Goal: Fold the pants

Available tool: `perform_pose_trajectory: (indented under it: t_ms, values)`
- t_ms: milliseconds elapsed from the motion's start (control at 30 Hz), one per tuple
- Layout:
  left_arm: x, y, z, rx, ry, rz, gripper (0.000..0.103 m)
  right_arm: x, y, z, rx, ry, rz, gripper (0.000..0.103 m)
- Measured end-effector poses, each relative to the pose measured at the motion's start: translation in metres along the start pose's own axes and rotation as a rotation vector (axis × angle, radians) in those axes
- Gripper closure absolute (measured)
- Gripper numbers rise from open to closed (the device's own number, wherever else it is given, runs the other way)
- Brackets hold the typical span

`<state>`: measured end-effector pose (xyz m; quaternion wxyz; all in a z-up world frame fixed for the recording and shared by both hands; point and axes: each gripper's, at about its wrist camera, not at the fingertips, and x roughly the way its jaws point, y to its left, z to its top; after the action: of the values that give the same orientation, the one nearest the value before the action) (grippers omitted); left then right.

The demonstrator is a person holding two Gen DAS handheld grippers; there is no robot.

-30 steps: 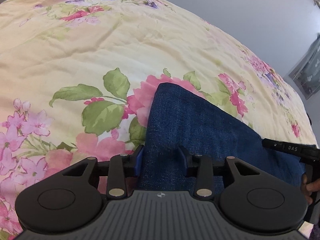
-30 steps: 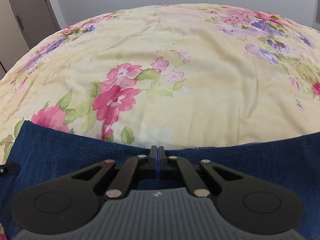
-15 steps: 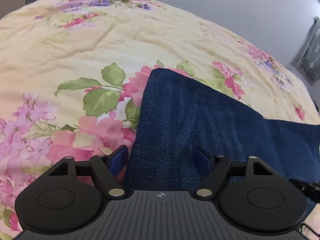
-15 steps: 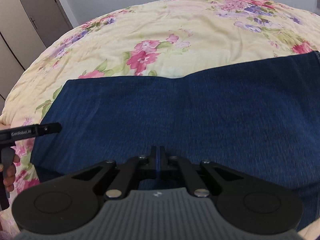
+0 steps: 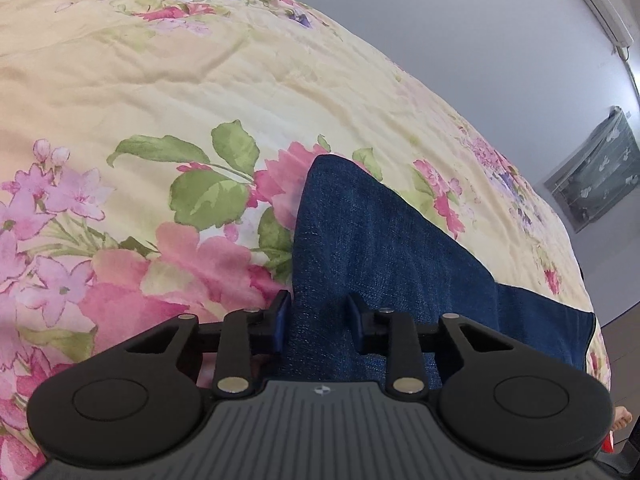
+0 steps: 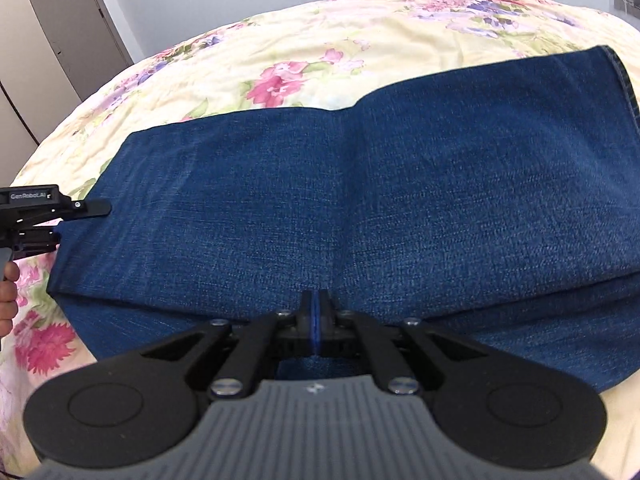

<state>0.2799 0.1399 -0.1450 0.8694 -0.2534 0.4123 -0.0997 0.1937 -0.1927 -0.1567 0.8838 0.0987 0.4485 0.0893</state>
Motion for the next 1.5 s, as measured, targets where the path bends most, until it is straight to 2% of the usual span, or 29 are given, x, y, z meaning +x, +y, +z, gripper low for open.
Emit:
perform_pose_trajectory:
  t_ms: [67, 167, 367, 500, 600, 867, 1067, 1167, 1333, 1500]
  values:
    - [-0.003, 0.000, 0.002, -0.005, -0.004, -0.011, 0.082, -0.001, 0.000, 0.001, -0.003, 0.000, 0.003, 0.103]
    - [-0.009, -0.009, 0.005, 0.022, -0.019, -0.005, 0.089, -0.002, -0.004, 0.004, 0.019, 0.008, 0.019, 0.103]
    - [-0.033, -0.050, 0.023, 0.091, -0.062, 0.022, 0.092, -0.016, -0.016, 0.014, 0.058, 0.002, 0.085, 0.103]
    - [-0.051, -0.100, 0.037, 0.170, -0.079, 0.015, 0.093, -0.040, -0.031, 0.021, 0.072, -0.043, 0.100, 0.103]
    - [-0.061, -0.144, 0.045, 0.205, -0.078, -0.017, 0.093, -0.060, -0.048, 0.029, 0.073, -0.073, 0.098, 0.103]
    - [-0.061, -0.281, 0.047, 0.336, -0.032, -0.049, 0.093, -0.108, -0.127, 0.047, 0.128, -0.155, 0.055, 0.103]
    - [-0.021, -0.386, 0.015, 0.472, 0.047, -0.060, 0.093, -0.131, -0.190, 0.049, 0.199, -0.200, 0.035, 0.103]
    - [0.015, -0.421, -0.010, 0.509, 0.106, -0.048, 0.093, -0.144, -0.218, 0.043, 0.255, -0.224, 0.042, 0.103]
    - [0.078, -0.452, -0.062, 0.568, 0.200, -0.016, 0.093, -0.153, -0.251, 0.031, 0.330, -0.230, 0.037, 0.103]
    - [0.127, -0.452, -0.097, 0.524, 0.296, 0.010, 0.093, -0.151, -0.262, 0.022, 0.360, -0.212, 0.053, 0.103]
